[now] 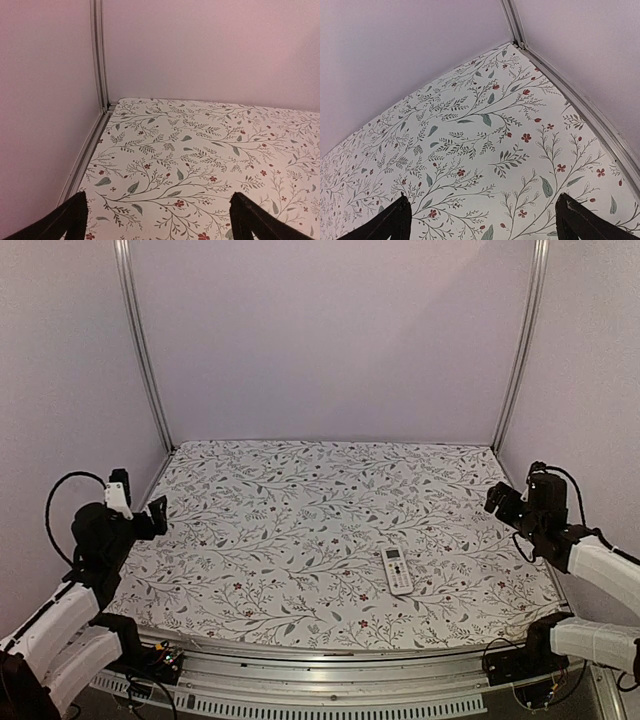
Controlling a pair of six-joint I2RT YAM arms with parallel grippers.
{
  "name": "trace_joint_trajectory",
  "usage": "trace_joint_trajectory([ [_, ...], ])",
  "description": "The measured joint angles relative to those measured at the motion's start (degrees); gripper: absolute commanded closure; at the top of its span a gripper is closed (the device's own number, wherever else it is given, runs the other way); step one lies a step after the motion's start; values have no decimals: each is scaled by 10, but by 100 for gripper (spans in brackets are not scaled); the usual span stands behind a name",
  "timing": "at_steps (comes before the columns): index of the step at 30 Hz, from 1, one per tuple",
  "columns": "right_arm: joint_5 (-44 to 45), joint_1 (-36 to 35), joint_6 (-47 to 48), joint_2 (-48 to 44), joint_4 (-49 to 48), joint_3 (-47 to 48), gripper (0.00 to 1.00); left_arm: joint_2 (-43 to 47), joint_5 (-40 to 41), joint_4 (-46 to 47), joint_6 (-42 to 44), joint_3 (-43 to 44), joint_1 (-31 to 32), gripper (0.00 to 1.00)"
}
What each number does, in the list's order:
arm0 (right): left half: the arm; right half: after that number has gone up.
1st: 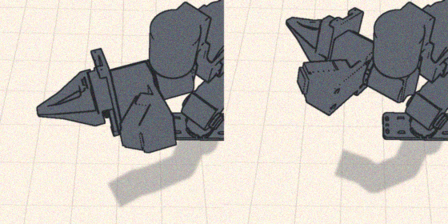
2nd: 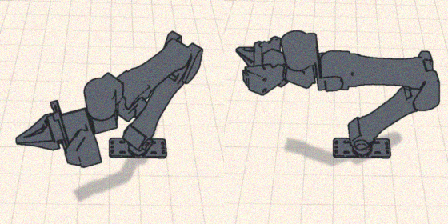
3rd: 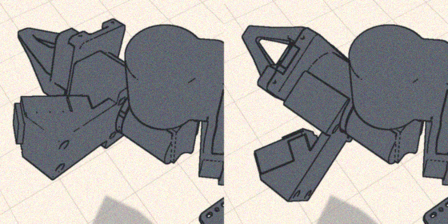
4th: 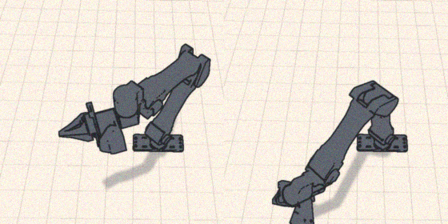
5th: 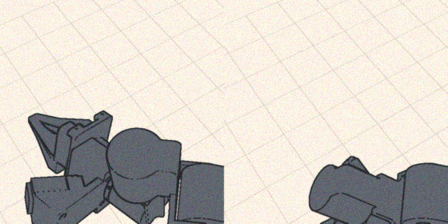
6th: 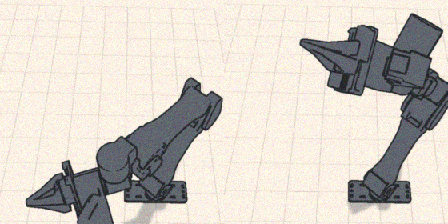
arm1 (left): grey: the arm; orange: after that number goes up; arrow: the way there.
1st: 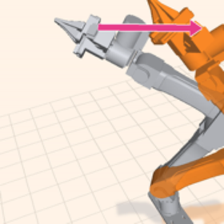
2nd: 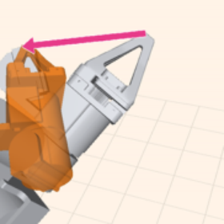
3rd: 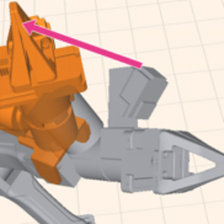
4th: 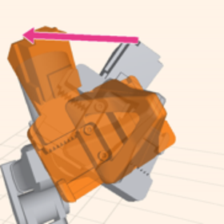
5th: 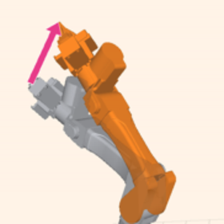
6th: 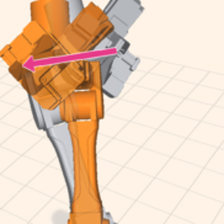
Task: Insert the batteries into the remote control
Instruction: Reset both arms
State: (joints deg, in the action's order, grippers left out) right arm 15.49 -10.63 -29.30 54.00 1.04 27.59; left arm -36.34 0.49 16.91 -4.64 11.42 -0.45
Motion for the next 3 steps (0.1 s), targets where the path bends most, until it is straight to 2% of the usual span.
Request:
trace_joint_trajectory([
  [3,10,0,-3,-25,-40,-32,1,0,-7,4,4,-10,-14,2],
])
